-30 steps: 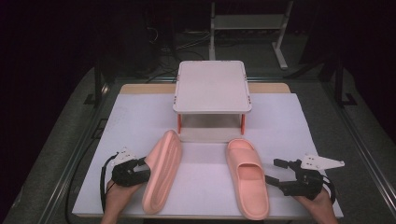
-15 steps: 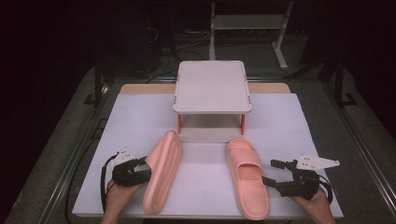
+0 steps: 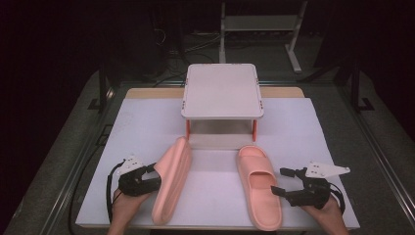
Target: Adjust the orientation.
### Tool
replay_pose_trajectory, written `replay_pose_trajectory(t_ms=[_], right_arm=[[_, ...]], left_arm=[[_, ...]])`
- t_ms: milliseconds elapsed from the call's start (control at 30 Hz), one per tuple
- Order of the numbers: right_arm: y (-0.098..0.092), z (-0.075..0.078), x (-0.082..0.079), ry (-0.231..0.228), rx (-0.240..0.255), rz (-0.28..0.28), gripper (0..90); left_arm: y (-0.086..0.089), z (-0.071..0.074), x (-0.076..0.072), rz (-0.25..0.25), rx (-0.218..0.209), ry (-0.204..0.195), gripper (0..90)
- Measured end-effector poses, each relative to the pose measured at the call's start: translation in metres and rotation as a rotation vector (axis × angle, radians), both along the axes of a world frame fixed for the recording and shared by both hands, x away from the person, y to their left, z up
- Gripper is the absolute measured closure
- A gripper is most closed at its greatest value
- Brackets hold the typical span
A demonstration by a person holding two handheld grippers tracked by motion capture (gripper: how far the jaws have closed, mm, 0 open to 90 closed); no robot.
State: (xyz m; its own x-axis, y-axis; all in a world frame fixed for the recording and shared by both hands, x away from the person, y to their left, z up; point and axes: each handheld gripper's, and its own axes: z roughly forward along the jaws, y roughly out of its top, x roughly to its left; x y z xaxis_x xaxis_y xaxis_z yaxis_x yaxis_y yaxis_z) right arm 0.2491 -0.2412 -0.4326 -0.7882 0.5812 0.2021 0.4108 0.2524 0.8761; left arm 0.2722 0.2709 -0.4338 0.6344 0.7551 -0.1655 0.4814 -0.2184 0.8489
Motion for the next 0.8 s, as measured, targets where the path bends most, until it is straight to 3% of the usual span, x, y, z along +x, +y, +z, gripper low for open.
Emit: replay_pose_trajectory(t_ms=[800], right_arm=[[0.0027,-0.0012,0.0007,0.008,-0.012,0.009,22.6]], left_arm=[[-0.0048,0.0077,-0.0040,-0.023,-0.035,-0.047,41.7]])
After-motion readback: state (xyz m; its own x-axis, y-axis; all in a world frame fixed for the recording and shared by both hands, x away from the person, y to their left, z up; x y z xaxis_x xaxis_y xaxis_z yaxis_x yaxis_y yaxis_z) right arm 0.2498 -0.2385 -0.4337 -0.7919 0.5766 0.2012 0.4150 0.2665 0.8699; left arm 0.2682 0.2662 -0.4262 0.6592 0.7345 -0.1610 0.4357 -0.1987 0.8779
